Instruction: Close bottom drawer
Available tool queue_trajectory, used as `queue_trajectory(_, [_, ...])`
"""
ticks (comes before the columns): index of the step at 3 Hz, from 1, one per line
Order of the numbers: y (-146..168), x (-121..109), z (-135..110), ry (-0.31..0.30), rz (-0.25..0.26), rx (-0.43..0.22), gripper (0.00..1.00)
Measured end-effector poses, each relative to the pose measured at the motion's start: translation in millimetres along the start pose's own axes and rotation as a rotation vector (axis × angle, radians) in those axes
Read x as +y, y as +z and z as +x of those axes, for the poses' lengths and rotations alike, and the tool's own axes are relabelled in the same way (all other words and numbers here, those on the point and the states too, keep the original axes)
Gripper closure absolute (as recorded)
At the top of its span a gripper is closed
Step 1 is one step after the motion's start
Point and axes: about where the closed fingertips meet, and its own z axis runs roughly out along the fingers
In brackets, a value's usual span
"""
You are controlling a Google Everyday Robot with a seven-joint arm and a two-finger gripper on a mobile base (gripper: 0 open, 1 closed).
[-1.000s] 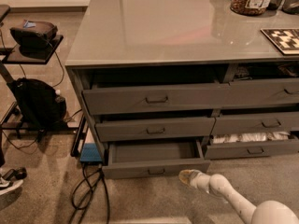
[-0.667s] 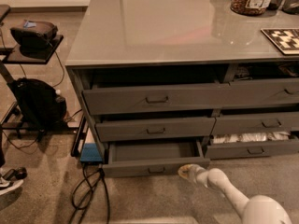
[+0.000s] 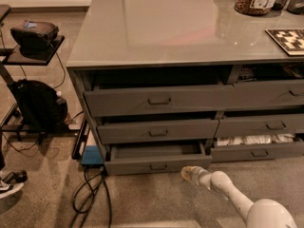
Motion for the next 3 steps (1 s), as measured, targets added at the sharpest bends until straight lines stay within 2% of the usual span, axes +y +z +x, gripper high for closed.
queue_trajectory(3, [0.1,0.1,-0.1,0.0,0.0,0.0,0.11])
